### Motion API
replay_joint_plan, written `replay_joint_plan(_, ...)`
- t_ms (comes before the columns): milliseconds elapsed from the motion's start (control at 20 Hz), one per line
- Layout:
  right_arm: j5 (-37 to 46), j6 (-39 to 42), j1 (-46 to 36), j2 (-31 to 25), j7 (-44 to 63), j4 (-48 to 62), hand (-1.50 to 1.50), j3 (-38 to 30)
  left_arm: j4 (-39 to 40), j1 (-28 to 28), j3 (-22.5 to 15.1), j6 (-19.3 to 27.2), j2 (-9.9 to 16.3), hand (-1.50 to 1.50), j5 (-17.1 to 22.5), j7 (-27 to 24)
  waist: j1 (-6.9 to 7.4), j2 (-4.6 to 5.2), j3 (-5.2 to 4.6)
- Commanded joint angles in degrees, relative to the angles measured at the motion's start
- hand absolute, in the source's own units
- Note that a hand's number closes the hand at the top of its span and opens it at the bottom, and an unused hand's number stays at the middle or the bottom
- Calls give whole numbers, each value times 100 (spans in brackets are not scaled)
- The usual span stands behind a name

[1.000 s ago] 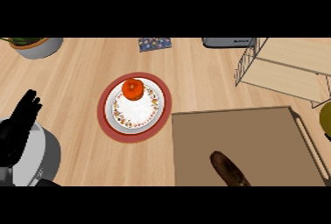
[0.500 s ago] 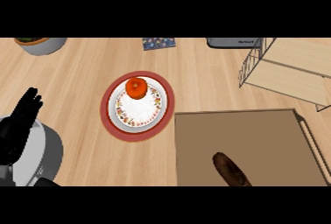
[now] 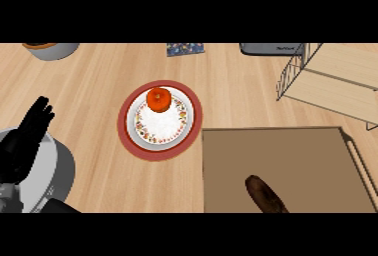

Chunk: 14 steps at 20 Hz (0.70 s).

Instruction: Pick the lemon from the tray and place it in the tiered shelf

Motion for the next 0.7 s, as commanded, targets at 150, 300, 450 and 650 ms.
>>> replay_joint_plan(150, 810, -164, -595, -116, -149, 938, 150, 809, 344, 140, -205, -26, -171, 0, -165, 228, 127, 90, -74)
replay_joint_plan(300, 1180, -236, -463, -78, -754, 1389, 150, 761, 369, 168, -11, -124, -66, 0, -63, 240, 60, 74, -66)
replay_joint_plan(450, 1489, -444, -532, 144, -1168, 1968, 150, 1022, 174, 164, -91, -167, -123, 0, -50, 354, 97, 80, -62)
replay_joint_plan(650, 1571, -568, -1077, 240, -1532, 2861, 150, 1032, 304, -53, -210, 45, -366, 0, -203, 438, 93, 91, -64)
